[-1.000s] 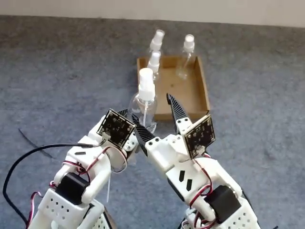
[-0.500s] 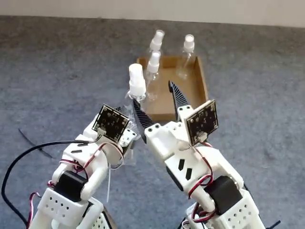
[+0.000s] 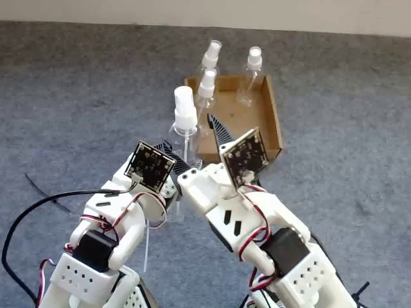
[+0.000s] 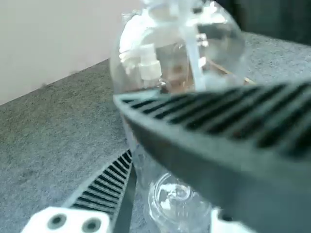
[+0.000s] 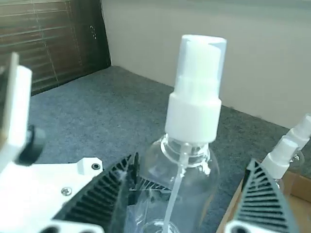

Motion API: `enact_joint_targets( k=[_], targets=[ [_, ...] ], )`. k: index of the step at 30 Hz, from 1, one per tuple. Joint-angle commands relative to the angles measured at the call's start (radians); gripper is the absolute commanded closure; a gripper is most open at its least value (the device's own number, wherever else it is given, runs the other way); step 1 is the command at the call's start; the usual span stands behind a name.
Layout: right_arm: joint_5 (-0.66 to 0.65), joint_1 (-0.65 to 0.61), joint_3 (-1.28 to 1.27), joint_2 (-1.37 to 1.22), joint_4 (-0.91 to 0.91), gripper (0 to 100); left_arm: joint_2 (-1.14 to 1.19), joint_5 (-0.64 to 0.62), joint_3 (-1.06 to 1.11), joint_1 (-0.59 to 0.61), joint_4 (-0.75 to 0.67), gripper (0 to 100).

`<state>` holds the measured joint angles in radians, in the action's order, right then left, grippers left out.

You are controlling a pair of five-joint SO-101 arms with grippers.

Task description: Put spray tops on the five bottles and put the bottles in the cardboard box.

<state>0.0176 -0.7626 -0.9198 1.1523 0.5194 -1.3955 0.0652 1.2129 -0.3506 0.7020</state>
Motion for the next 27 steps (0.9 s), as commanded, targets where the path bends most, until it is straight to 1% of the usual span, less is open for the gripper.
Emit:
enact_joint_targets(
  k=[1,3,7,10,13,17,23,25,27],
  targets=[
    [0.028,-0.004,0.013,-0.054,-0.062,72.4,-0.010,-0.012,-0.010,0.008,-0.017,99],
    [0.034,-0.002,0.012,-0.074,-0.081,74.5,-0.010,-0.012,-0.010,0.008,-0.017,99],
    [0.032,-0.002,0.010,-0.065,-0.125,86.1,-0.010,-0.011,-0.008,0.008,-0.017,99],
    [0.032,-0.001,0.010,-0.053,-0.125,92.9,-0.010,-0.011,-0.008,0.008,-0.017,99],
    [0.032,0.047,0.012,-0.045,-0.127,98.7,-0.010,-0.011,-0.005,0.008,-0.017,99],
    [0.037,0.134,0.012,-0.045,-0.124,99.4,-0.010,-0.011,-0.005,0.008,-0.017,99],
    [0.032,0.173,0.013,-0.048,-0.124,99.4,-0.010,-0.014,-0.004,0.008,-0.017,99],
    [0.032,0.213,0.013,-0.051,-0.125,99.4,-0.010,-0.012,-0.004,0.015,-0.014,96],
    [0.032,0.271,0.013,-0.051,-0.127,99.4,-0.010,-0.012,-0.004,0.018,-0.012,88]
  ],
)
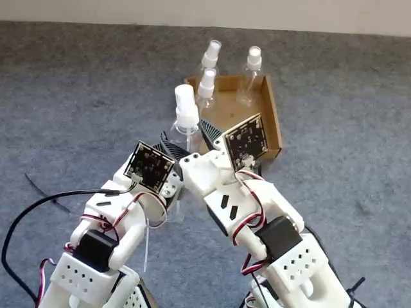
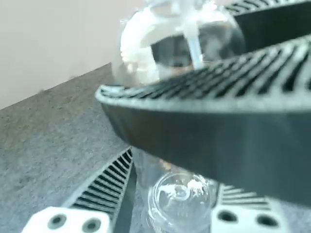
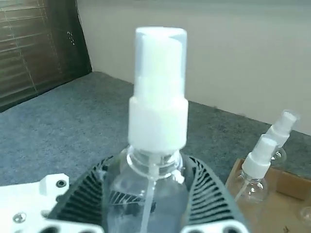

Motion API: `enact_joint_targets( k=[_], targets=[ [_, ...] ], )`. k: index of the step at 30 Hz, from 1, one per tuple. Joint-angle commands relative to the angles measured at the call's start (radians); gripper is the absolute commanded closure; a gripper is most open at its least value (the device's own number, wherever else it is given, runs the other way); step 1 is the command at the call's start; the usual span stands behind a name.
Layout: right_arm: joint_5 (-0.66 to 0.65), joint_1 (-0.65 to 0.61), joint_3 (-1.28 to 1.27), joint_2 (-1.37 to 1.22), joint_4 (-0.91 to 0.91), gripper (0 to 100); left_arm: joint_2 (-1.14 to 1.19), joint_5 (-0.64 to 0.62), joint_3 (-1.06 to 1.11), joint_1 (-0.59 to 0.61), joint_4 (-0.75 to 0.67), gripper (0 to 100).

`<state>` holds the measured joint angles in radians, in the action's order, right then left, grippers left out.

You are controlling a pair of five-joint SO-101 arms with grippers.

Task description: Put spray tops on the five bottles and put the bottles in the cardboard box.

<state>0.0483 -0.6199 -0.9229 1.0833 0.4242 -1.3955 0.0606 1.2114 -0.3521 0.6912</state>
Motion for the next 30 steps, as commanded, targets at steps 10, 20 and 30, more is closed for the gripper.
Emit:
enact_joint_targets(
  k=[10,20,30],
  targets=[
    [-0.080,0.298,0.016,0.015,-0.074,99.4,-0.010,-0.006,-0.002,0.019,-0.002,79],
    [-0.084,0.367,0.018,-0.133,-0.182,99.4,-0.010,-0.006,-0.001,0.021,0.000,79],
    [-0.084,0.394,0.015,-0.133,-0.199,99.4,-0.010,-0.005,0.035,0.044,-0.005,79]
  ],
)
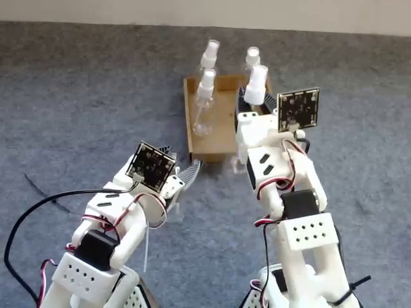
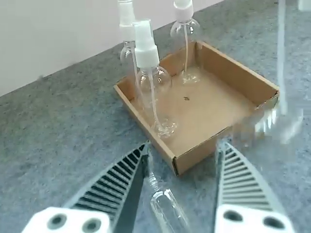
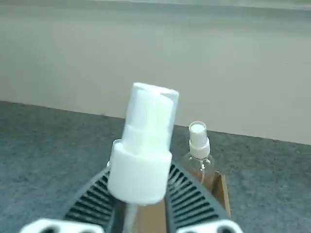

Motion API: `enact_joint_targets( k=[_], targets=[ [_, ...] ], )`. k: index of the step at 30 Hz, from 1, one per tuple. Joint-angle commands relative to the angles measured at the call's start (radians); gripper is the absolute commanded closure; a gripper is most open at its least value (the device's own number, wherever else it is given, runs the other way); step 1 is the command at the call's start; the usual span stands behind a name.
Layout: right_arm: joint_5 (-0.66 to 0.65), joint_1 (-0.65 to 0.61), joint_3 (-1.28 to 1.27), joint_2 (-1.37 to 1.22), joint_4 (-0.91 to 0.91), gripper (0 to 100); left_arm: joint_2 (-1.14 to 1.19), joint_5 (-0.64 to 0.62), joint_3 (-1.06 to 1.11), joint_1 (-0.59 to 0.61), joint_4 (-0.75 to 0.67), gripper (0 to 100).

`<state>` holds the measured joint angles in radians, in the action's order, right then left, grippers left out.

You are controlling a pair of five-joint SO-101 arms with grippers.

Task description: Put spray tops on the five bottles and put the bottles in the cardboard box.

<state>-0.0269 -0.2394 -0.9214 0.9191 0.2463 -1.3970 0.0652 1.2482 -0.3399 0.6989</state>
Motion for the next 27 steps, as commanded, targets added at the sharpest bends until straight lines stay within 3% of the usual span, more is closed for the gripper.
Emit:
enact_joint_targets(
  k=[1,10,20,27],
  targets=[
    [-0.009,0.013,0.012,0.047,-0.021,99.4,-0.008,-0.009,-0.001,0.044,-0.012,79],
    [-0.009,0.013,0.007,0.153,0.257,99.4,-0.008,-0.009,-0.007,0.225,-0.020,79],
    [-0.009,0.013,-0.045,0.191,0.259,99.4,-0.001,-0.009,0.041,0.231,-0.100,79],
    [-0.002,0.012,0.082,0.185,0.168,99.4,0.001,-0.009,0.044,0.231,-0.100,79]
  ],
)
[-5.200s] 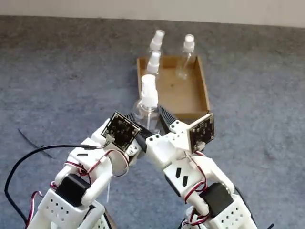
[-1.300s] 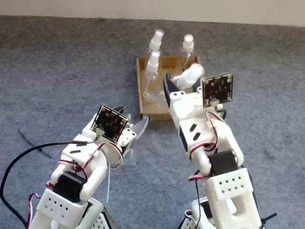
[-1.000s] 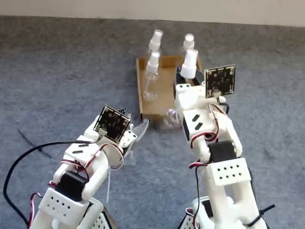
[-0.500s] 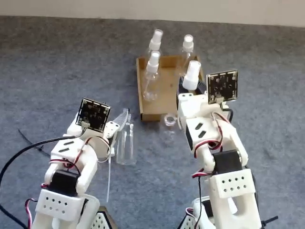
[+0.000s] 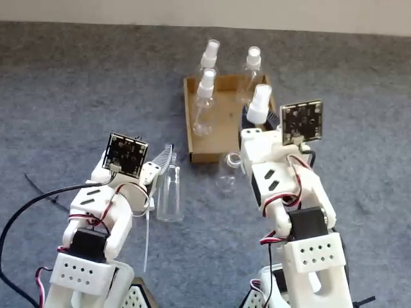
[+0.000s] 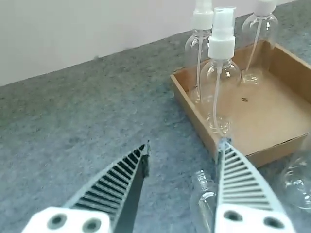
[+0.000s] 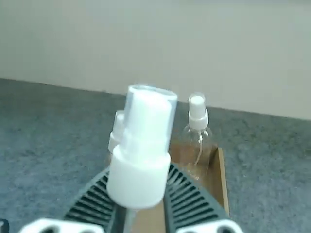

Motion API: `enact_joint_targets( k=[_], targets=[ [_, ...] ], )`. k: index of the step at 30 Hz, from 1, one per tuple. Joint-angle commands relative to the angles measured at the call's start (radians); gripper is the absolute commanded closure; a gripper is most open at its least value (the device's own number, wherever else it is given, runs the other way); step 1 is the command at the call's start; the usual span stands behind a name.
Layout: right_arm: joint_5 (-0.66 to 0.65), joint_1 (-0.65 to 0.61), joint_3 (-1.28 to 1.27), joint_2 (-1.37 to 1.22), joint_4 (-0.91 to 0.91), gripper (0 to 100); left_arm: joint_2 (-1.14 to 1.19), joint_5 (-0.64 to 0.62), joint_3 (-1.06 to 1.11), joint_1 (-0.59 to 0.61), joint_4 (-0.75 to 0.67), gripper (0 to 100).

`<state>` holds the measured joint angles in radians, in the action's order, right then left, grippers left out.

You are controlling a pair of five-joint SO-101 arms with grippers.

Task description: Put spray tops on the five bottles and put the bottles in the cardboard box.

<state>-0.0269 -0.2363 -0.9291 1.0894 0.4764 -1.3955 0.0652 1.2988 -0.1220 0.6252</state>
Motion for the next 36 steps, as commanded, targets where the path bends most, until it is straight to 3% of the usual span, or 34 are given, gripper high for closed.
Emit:
enact_joint_targets(
  k=[1,12,18,32,36],
  targets=[
    [-0.002,0.002,0.094,0.013,-0.096,99.4,-0.001,-0.009,-0.007,0.013,-0.026,79],
    [0.002,-0.019,0.024,-0.076,-0.260,99.4,-0.001,-0.009,-0.007,0.012,-0.026,79],
    [0.101,-0.019,0.021,-0.084,-0.260,99.4,-0.001,-0.009,-0.007,0.010,-0.026,79],
    [0.100,-0.019,-0.102,-0.084,-0.266,99.4,-0.001,-0.009,-0.007,0.012,-0.026,79],
    [0.098,-0.021,-0.191,-0.087,-0.355,99.4,-0.001,-0.009,-0.007,0.012,-0.026,79]
  ],
)
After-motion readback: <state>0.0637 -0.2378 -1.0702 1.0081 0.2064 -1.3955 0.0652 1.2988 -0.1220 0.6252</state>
